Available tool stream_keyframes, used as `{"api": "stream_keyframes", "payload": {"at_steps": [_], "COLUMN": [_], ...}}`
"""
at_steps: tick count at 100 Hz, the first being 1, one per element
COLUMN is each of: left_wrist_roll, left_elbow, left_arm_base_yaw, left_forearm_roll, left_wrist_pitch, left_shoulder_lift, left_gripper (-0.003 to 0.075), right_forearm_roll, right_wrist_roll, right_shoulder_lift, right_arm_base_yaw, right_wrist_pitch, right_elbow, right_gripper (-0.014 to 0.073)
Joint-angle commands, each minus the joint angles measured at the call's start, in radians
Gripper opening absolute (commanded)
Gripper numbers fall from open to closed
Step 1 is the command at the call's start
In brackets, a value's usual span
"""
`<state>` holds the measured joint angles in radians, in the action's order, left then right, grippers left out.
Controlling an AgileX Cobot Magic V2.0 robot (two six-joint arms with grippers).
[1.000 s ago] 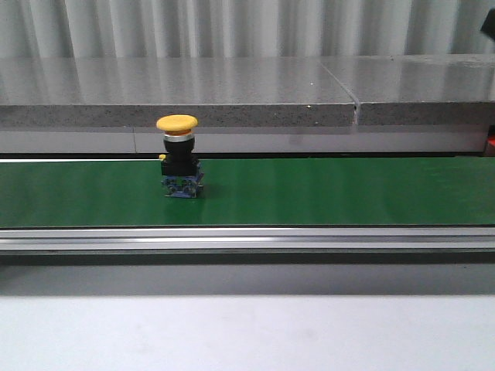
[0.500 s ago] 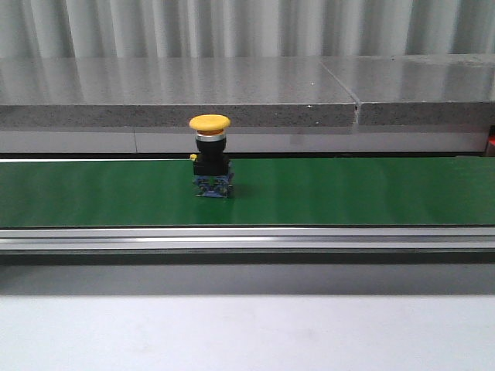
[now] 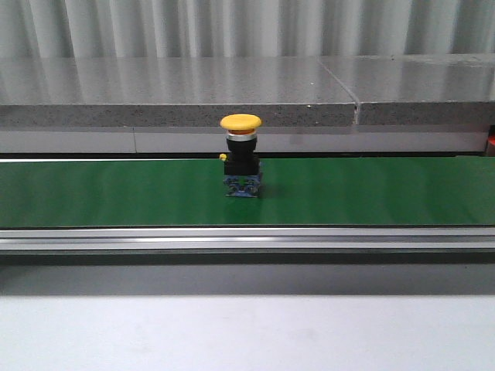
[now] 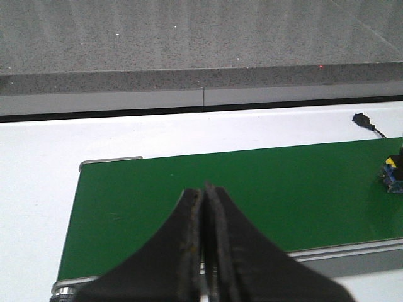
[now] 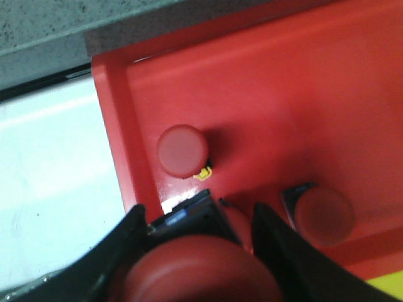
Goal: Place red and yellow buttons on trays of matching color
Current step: 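Carry the red push-button into the red tray and open the right gripper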
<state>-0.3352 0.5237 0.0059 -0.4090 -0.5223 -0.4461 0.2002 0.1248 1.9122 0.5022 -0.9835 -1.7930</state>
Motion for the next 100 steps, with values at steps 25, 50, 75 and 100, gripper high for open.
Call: {"api": "stream_keyframes", "payload": {"at_steps": [25, 50, 75, 100], "left_wrist_roll": [0.001, 0.001, 0.001, 0.001], "left_elbow": [0.026, 0.026, 0.026, 0.026], "left_arm_base_yaw": [-0.008, -0.008, -0.008, -0.008], "left_forearm_roll": [-0.024, -0.024, -0.024, -0.024], "left_wrist_pitch": [0.073, 0.073, 0.073, 0.073], "left_shoulder_lift": [-0.004, -0.006, -0.006, -0.006], "left_gripper": [-0.002, -0.002, -0.002, -0.002], "right_forearm_roll": [0.014, 0.016, 0.021, 0.048], "right_wrist_roll": [0.005, 0.005, 0.006, 0.014], "right_shoulder_lift": [0.124, 0.187, 0.222, 0.265], "right_arm_base_yaw": [0.042, 0.096, 0.101, 0.101], "right_wrist_pitch": [0.013, 0.023, 0.079, 0.092], "right_elbow": [-0.227, -0.242, -0.242, -0.264], "right_gripper": [0.0116, 0.0116, 0.0116, 0.0116]}}
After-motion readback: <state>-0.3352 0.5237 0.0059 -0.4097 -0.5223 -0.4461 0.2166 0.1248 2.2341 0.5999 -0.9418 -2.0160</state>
